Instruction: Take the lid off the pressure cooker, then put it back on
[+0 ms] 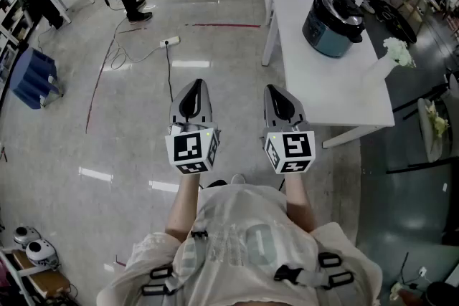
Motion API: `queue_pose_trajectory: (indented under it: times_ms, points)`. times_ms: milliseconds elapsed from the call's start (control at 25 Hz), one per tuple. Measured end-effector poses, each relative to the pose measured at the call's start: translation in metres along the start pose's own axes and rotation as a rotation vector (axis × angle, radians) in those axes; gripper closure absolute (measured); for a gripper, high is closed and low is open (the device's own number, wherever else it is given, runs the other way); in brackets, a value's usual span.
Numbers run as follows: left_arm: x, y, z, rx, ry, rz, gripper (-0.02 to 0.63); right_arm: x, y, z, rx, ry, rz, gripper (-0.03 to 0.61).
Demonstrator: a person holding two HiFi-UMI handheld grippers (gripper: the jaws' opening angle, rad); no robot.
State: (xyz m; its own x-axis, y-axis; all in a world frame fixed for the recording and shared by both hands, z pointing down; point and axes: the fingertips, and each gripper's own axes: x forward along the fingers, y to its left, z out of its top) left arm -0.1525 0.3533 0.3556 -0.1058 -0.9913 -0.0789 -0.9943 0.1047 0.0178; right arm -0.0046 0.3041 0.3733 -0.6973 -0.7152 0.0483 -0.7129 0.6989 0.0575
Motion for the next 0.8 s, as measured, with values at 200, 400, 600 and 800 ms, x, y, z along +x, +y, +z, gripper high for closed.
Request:
queue_pose_trajectory:
  times_ms: [200, 400, 600, 800]
  points:
    - [0.002, 0.006, -0.001, 0.025, 0.009, -0.004, 0.595, 0.008, 0.005, 0.000, 0.009, 0.010, 0.008, 0.571]
    - [-0.001, 0.014, -0.006, 0.018, 0.017, 0.008, 0.595, 0.011, 0.011, -0.005, 0.008, 0.030, 0.023, 0.571]
    - [0.003, 0.017, -0.016, 0.013, 0.041, 0.011, 0.595, 0.014, 0.012, -0.008, 0.049, 0.013, 0.045, 0.571]
    - [0.007, 0.023, -0.022, 0.005, 0.051, 0.014, 0.595, 0.019, 0.007, -0.011, 0.065, 0.015, 0.038, 0.569]
